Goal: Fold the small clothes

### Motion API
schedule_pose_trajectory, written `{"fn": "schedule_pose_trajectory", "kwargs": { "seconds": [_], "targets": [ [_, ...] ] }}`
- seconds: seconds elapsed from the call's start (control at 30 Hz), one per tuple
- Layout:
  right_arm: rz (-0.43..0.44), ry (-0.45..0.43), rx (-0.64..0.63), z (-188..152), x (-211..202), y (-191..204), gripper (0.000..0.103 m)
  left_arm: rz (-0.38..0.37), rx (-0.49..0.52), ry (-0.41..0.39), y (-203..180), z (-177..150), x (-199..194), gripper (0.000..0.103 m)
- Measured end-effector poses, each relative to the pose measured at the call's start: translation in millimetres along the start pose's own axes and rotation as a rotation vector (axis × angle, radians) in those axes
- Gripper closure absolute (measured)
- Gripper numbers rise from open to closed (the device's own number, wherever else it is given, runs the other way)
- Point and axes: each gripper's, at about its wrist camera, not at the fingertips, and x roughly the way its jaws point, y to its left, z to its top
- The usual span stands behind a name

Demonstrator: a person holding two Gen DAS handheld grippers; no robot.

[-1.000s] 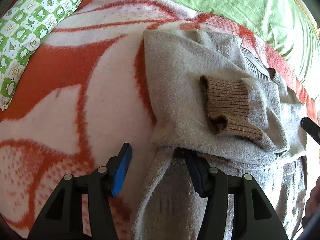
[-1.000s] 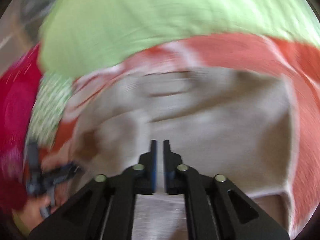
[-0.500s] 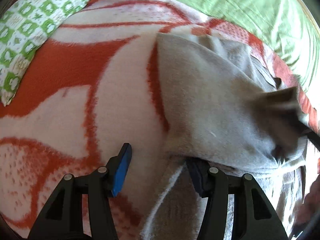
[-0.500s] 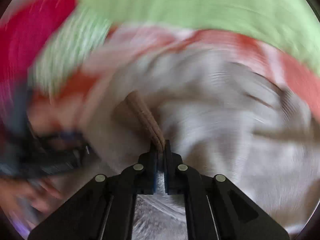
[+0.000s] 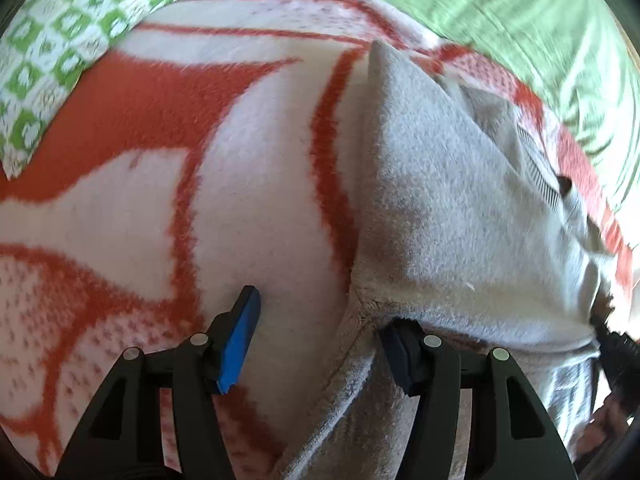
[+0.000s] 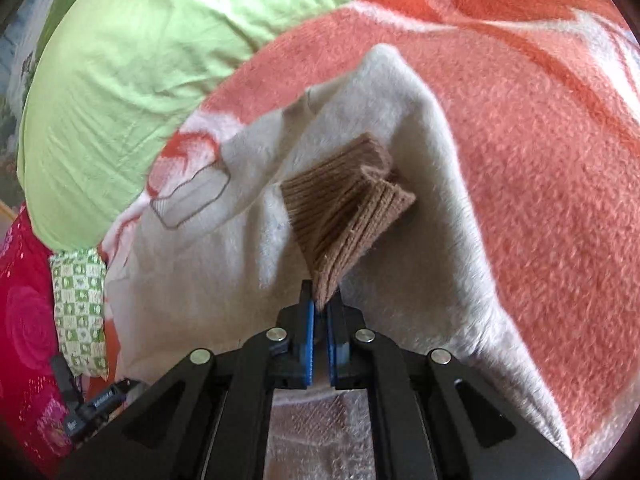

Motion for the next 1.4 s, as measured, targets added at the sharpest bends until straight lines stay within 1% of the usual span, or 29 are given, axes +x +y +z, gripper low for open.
{"fn": "schedule_pose_trajectory", "kwargs": {
  "seconds": [0.07, 0.1, 0.13, 0.17, 0.2, 0.27, 0.3, 0.33, 0.37, 0.4, 0.43, 0.47, 0.5, 0.53, 0.57, 0.63, 0.7, 0.73, 0.77, 0.8, 0.83, 0.87, 0.9, 0.93, 1.03, 1.13, 1.17, 1.27, 1.4],
  "targets": [
    [-0.036, 0.009, -0.019, 2, -6, -2, 0.090, 0.004, -0.010, -0.002, -1, -1, 0, 0.043],
    [-0.067, 0.001, -0.033, 6, -10, -1, 0.090, 0.012, -0.007, -0.002, -2, -1, 0, 0.043],
    [-0.099, -0.012, -0.046, 10, -14, 0, 0.090, 0.021, -0.001, -0.004, -4, -2, -1, 0.043],
    [-0.166, -0.041, -0.076, 14, -23, 3, 0.090, 0.029, 0.003, -0.005, -5, -3, -1, 0.043],
    [-0.188, -0.073, -0.104, 16, -30, 9, 0.087, 0.039, 0.005, -0.005, -7, -4, -1, 0.043],
    [-0.162, -0.132, -0.198, 18, -43, 25, 0.087, 0.057, -0.001, -0.007, -6, -8, -4, 0.043],
    [-0.130, -0.139, -0.245, 19, -44, 34, 0.087, 0.065, -0.006, -0.006, -7, -9, -5, 0.044],
    [-0.083, -0.121, -0.299, 20, -40, 44, 0.087, 0.074, -0.010, -0.005, -8, -10, -5, 0.044],
    [-0.052, -0.076, -0.344, 20, -31, 51, 0.084, 0.086, -0.008, -0.007, -9, -11, -6, 0.044],
    [-0.042, -0.017, -0.381, 18, -17, 57, 0.082, 0.093, -0.007, -0.006, -10, -12, -5, 0.043],
    [-0.058, 0.023, -0.386, 17, -7, 56, 0.082, 0.096, -0.009, -0.002, -9, -12, -5, 0.043],
    [-0.117, 0.072, -0.375, 17, 6, 47, 0.082, 0.094, -0.009, 0.001, -9, -11, -4, 0.043],
    [-0.172, 0.090, -0.361, 18, 12, 40, 0.082, 0.092, -0.006, 0.005, -8, -10, -4, 0.043],
    [-0.201, 0.097, -0.336, 20, 13, 30, 0.082, 0.088, 0.000, 0.010, -8, -10, -3, 0.043],
    [-0.204, 0.095, -0.309, 21, 8, 21, 0.084, 0.085, 0.011, 0.016, -9, -10, -5, 0.043],
    [-0.240, 0.054, -0.294, 22, -11, 14, 0.082, 0.072, 0.040, 0.022, -9, -14, -7, 0.043],
    [-0.228, 0.018, -0.257, 19, -39, 6, 0.080, 0.049, 0.078, 0.036, -8, -22, -12, 0.043],
    [-0.211, 0.015, -0.231, 19, -49, 3, 0.078, 0.025, 0.094, 0.049, -7, -29, -18, 0.043],
    [-0.191, 0.015, -0.211, 16, -62, 1, 0.073, 0.007, 0.102, 0.059, -6, -34, -22, 0.041],
    [-0.166, 0.023, -0.201, 12, -73, 0, 0.065, -0.024, 0.113, 0.076, -5, -43, -29, 0.038],
    [-0.145, 0.030, -0.205, 6, -83, 2, 0.060, -0.055, 0.125, 0.094, -4, -52, -35, 0.037],
    [-0.125, 0.031, -0.219, -4, -99, 3, 0.053, -0.088, 0.142, 0.119, -2, -64, -43, 0.035],
    [-0.116, 0.029, -0.230, -13, -108, 3, 0.050, -0.107, 0.154, 0.138, 0, -74, -48, 0.034],
    [-0.102, 0.031, -0.244, -21, -119, 5, 0.048, -0.132, 0.169, 0.168, 3, -90, -56, 0.033],
    [-0.070, 0.049, -0.256, -52, -147, 5, 0.044, -0.169, 0.196, 0.221, 9, -129, -75, 0.031],
    [-0.077, 0.079, -0.252, -84, -169, -5, 0.044, -0.206, 0.199, 0.261, 23, -167, -92, 0.029],
    [-0.084, 0.088, -0.254, -92, -173, -7, 0.044, -0.219, 0.200, 0.267, 28, -183, -100, 0.028],
    [-0.096, 0.117, -0.234, -126, -192, -23, 0.044, -0.250, 0.203, 0.283, 33, -214, -114, 0.027],
    [-0.116, 0.134, -0.176, -162, -214, -45, 0.044, -0.251, 0.240, 0.269, 39, -248, -129, 0.028]
  ]
}}
